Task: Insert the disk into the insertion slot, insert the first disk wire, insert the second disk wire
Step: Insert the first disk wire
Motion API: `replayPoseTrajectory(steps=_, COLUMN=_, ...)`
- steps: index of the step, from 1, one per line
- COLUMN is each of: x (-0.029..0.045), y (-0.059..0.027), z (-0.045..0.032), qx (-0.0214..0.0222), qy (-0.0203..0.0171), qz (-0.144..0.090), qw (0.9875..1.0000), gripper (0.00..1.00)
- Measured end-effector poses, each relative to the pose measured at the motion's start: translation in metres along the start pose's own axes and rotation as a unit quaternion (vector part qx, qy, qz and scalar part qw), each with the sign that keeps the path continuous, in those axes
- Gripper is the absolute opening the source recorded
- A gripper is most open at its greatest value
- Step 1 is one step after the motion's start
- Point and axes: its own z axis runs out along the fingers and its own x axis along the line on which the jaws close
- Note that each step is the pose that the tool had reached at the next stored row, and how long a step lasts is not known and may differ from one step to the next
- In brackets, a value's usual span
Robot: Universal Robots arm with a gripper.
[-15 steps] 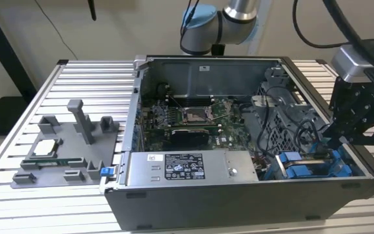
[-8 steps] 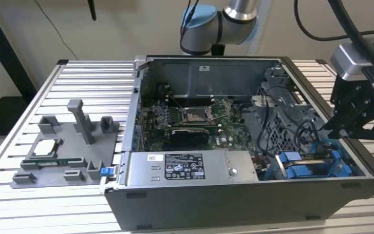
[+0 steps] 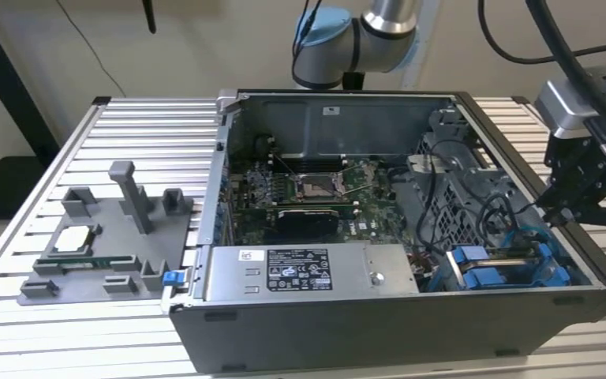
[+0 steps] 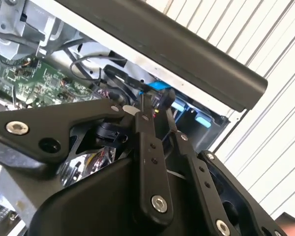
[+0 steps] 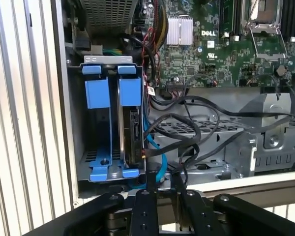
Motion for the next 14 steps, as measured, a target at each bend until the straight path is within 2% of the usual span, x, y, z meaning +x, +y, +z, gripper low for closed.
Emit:
replayPoseTrajectory(steps=4, x=0.0050, y=-0.0006, z=-0.0036, qx=0.0009, qy=-0.0001, qz=0.000, qw=1.0000, gripper=1.00)
replayPoseTrajectory(steps=6, x=0.0051, y=-0.0005, z=-0.0034, qx=0.0080, qy=-0.0021, qz=-0.001, qw=1.0000, gripper=1.00)
replayPoseTrajectory(steps=8, x=0.0052, y=-0.0005, z=-0.0033, qx=0.0160, qy=-0.0072, qz=-0.002, qw=0.9998, gripper=1.00)
replayPoseTrajectory(steps=10, x=0.0052, y=-0.0006, z=-0.0030, qx=0.0240, qy=-0.0106, qz=-0.004, qw=0.9996, gripper=1.00)
replayPoseTrajectory(steps=12, x=0.0055, y=-0.0004, z=-0.0017, qx=0.0308, qy=-0.0122, qz=-0.005, qw=0.9994, gripper=1.00)
replayPoseTrajectory(steps=14, x=0.0064, y=-0.0002, z=0.0005, qx=0.0353, qy=-0.0125, qz=-0.006, qw=0.9993, gripper=1.00)
